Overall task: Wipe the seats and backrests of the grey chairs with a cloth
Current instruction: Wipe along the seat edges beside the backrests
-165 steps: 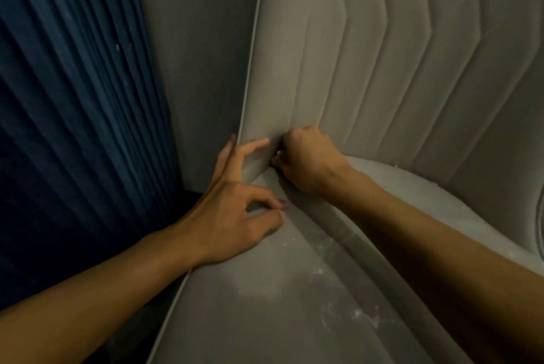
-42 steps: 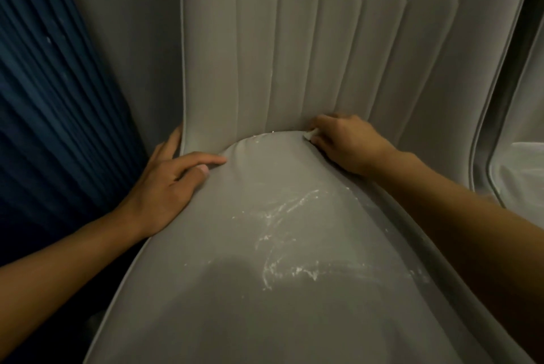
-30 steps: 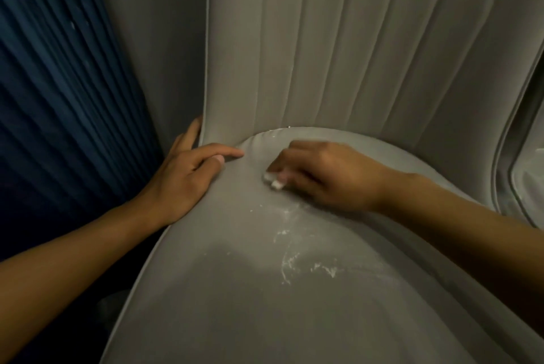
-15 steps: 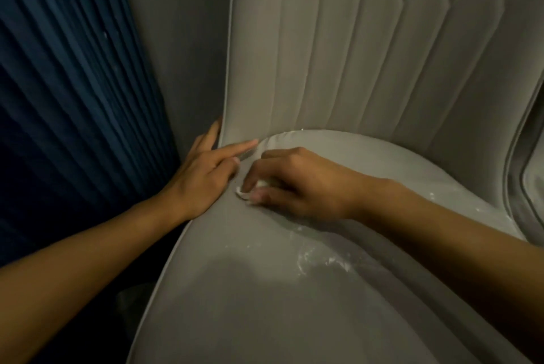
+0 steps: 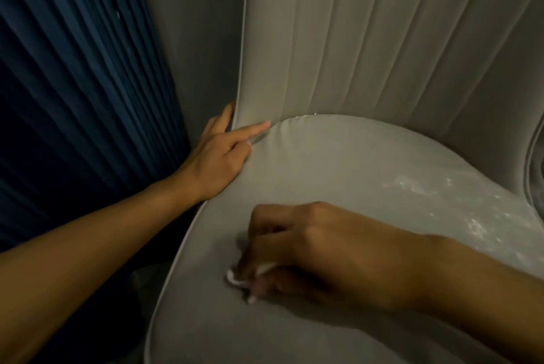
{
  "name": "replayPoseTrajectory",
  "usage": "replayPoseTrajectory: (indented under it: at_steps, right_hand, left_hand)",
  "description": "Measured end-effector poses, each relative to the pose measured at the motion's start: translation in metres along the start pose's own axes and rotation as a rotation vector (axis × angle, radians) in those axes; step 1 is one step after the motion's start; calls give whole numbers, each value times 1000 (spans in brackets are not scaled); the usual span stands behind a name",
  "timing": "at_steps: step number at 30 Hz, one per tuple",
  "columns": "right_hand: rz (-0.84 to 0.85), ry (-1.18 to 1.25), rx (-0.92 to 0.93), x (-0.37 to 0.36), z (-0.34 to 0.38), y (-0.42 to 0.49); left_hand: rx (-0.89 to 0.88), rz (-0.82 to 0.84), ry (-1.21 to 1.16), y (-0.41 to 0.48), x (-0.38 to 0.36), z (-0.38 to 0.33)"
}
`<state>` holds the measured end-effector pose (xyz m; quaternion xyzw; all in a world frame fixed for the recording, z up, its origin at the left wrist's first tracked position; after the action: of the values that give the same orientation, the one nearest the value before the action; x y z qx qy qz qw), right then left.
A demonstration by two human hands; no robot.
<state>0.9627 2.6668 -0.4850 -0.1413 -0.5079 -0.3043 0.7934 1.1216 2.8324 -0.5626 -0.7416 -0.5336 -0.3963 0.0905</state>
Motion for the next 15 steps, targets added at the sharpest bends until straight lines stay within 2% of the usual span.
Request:
replayPoseTrajectory:
  at_steps: [3, 6, 8, 10, 15]
  right_hand:
    - [-115, -173, -87, 15, -31, -12]
    - [-304, -394, -343, 27, -73, -6]
    - [-359, -422, -412, 22, -78, 5]
    - [-321, -410, -344, 9, -53, 14]
    - [-91, -206, -21, -24, 30, -8]
  left_hand:
    - [5, -13, 21, 1, 1, 0]
    - [15, -15, 17, 1, 1, 2]
    - [0, -21, 28, 0, 1, 2]
    - [-21, -20, 35, 0, 2, 2]
    - [5, 6, 46, 2, 0, 9]
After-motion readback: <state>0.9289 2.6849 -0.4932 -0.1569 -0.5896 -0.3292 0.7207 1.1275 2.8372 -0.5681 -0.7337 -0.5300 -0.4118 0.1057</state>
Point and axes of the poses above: each hand's wrist, its own y-axis towards the middle knuckle, its own x-axis out of the back of the hand, z = x × y, the point moved 1 cm from there along y, towards the middle knuckle, and after that the axes turned 4 degrees about -z, right-handed, at the moved point
